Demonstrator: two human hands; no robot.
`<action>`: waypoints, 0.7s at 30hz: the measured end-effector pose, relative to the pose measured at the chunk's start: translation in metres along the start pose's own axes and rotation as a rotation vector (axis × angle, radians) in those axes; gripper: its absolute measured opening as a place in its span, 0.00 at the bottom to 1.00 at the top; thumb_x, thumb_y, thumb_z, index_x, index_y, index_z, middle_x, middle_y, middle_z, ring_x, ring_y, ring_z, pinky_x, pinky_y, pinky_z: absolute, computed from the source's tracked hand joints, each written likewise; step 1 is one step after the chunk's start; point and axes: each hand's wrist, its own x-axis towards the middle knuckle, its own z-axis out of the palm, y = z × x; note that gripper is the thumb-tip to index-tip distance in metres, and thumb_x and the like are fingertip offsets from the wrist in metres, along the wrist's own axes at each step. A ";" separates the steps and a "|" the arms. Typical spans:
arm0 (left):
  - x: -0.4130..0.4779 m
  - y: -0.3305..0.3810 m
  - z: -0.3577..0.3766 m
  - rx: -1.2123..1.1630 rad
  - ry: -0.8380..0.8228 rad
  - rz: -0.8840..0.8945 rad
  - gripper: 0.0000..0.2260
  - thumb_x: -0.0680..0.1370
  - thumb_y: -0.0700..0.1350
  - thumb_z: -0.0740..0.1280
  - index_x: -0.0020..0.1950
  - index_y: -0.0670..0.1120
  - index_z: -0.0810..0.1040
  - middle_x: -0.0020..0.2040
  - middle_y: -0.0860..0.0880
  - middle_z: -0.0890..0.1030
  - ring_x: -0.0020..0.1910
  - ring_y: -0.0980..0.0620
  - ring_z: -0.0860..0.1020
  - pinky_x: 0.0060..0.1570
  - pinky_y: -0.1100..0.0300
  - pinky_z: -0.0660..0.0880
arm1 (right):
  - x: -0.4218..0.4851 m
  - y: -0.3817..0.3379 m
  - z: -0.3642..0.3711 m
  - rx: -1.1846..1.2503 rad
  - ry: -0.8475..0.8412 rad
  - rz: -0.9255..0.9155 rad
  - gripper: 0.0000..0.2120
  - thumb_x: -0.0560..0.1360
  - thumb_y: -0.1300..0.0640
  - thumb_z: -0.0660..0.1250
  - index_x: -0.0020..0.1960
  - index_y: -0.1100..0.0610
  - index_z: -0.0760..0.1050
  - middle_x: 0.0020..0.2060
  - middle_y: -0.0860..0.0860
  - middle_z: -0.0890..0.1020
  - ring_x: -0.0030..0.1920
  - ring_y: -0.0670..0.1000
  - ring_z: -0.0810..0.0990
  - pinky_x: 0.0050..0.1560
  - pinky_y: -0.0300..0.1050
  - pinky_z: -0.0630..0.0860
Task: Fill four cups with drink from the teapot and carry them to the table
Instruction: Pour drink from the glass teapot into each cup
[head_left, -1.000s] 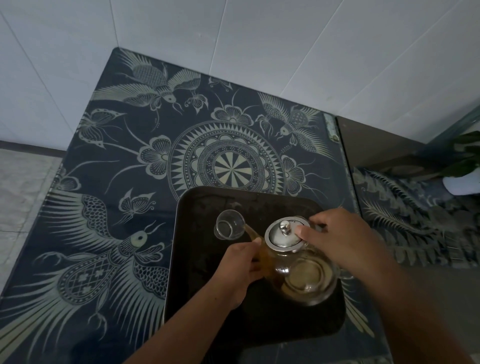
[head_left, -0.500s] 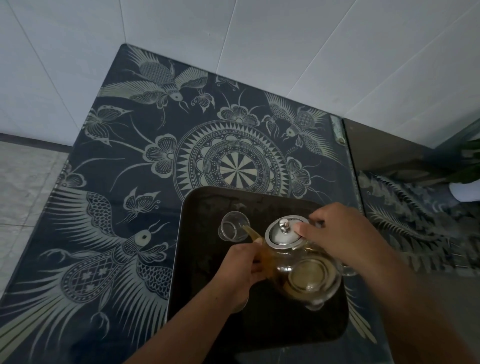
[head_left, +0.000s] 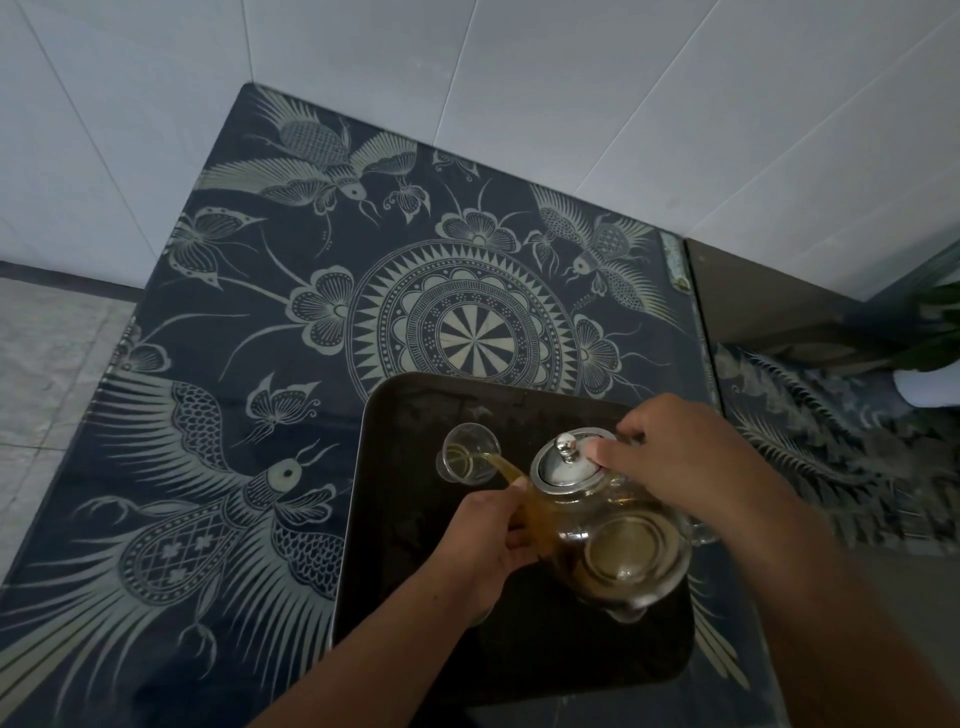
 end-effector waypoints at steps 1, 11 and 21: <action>0.000 0.000 0.000 0.001 -0.005 0.000 0.14 0.86 0.45 0.61 0.63 0.40 0.82 0.53 0.41 0.88 0.50 0.45 0.88 0.51 0.50 0.82 | 0.000 -0.001 -0.001 0.000 -0.003 0.000 0.23 0.72 0.37 0.70 0.33 0.57 0.77 0.26 0.51 0.77 0.32 0.53 0.81 0.32 0.46 0.72; -0.002 0.004 0.000 -0.012 -0.006 -0.009 0.15 0.86 0.46 0.60 0.62 0.41 0.82 0.54 0.41 0.88 0.51 0.45 0.88 0.50 0.50 0.82 | 0.004 -0.006 -0.005 -0.009 -0.006 -0.006 0.24 0.71 0.37 0.70 0.35 0.59 0.79 0.28 0.52 0.78 0.34 0.53 0.82 0.33 0.46 0.72; -0.001 0.002 0.000 -0.045 -0.005 0.000 0.15 0.86 0.47 0.60 0.60 0.42 0.84 0.54 0.40 0.88 0.50 0.45 0.88 0.49 0.50 0.82 | 0.011 -0.012 -0.008 -0.033 -0.038 0.047 0.21 0.70 0.35 0.71 0.44 0.54 0.81 0.37 0.50 0.83 0.38 0.50 0.82 0.44 0.50 0.80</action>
